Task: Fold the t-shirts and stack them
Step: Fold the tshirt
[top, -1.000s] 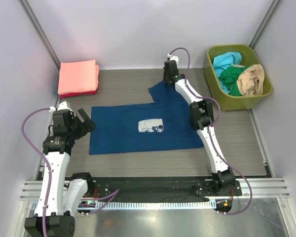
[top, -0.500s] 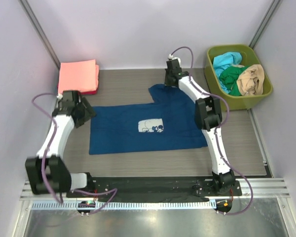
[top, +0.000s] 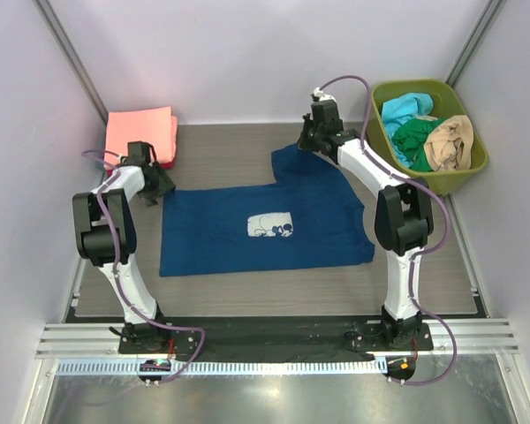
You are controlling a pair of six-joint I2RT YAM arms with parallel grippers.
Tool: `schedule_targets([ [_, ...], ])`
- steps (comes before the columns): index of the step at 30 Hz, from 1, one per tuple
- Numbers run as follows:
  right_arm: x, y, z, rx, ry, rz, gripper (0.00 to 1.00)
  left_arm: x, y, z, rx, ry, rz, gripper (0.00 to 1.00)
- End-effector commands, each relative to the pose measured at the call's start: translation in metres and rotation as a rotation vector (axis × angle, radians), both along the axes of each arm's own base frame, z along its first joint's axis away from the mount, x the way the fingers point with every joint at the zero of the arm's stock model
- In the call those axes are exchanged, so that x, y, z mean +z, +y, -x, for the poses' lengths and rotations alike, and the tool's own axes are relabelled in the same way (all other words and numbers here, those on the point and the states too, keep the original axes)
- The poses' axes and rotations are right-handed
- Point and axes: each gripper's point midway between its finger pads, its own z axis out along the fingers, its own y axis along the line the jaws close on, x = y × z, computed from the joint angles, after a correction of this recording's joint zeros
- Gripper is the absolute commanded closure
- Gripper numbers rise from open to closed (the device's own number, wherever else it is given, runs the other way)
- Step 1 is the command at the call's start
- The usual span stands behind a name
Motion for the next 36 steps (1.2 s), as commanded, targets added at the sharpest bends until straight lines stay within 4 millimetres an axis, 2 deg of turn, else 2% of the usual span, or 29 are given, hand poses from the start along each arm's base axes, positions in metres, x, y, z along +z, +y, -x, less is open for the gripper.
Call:
schedule_targets([
  [1, 0.014, 0.006, 0.011, 0.017, -0.025, -0.047, 0.99, 0.023, 0.007, -0.042, -0.027, -0.132, -0.037, 0.4],
  [6, 0.001, 0.003, 0.02, 0.019, -0.002, -0.038, 0.99, 0.013, 0.004, -0.047, -0.039, -0.135, -0.036, 0.47],
  [13, -0.01, 0.0, 0.021, 0.01, 0.014, -0.027, 0.99, -0.006, -0.005, -0.038, -0.053, -0.108, -0.056, 0.57],
  [18, -0.015, -0.005, 0.024, 0.008, 0.023, -0.017, 0.99, -0.008, -0.005, -0.038, -0.046, -0.095, -0.066, 0.64],
  [20, -0.015, -0.009, 0.025, 0.001, 0.026, -0.015, 0.99, -0.009, -0.006, -0.038, -0.048, -0.085, -0.061, 0.7],
  [21, -0.014, -0.01, 0.026, -0.001, 0.023, -0.016, 0.99, -0.011, -0.007, -0.037, -0.05, -0.079, -0.061, 0.78],
  [23, -0.012, -0.013, 0.026, -0.003, 0.023, -0.022, 0.99, -0.011, -0.006, -0.036, -0.048, -0.069, -0.061, 0.86],
  [24, -0.013, -0.014, 0.027, -0.003, 0.024, -0.02, 0.99, -0.011, -0.006, -0.036, -0.05, -0.069, -0.064, 0.94],
  [25, -0.009, -0.015, 0.027, -0.002, 0.017, -0.024, 0.99, -0.009, -0.006, -0.037, -0.049, -0.073, -0.066, 0.98],
  [27, -0.004, -0.016, 0.027, -0.001, 0.008, -0.024, 0.99, -0.001, -0.005, -0.038, -0.049, -0.078, -0.066, 1.0],
  [30, 0.015, -0.019, 0.027, -0.002, -0.027, -0.03, 0.99, 0.02, -0.006, -0.039, -0.044, -0.102, -0.069, 1.0],
  [31, 0.019, -0.019, 0.029, 0.0, -0.032, -0.031, 0.99, 0.034, -0.007, -0.039, -0.042, -0.122, -0.071, 1.0],
  [34, 0.034, -0.023, 0.038, -0.003, -0.051, -0.04, 0.99, 0.051, -0.006, -0.031, -0.023, -0.131, -0.073, 1.0],
  [35, 0.037, -0.023, 0.043, -0.002, -0.054, -0.042, 0.99, 0.066, -0.005, -0.027, -0.018, -0.155, -0.075, 1.0],
  [36, 0.049, -0.027, 0.049, -0.007, -0.073, -0.05, 0.99, 0.069, -0.007, -0.022, -0.015, -0.158, -0.072, 1.0],
])
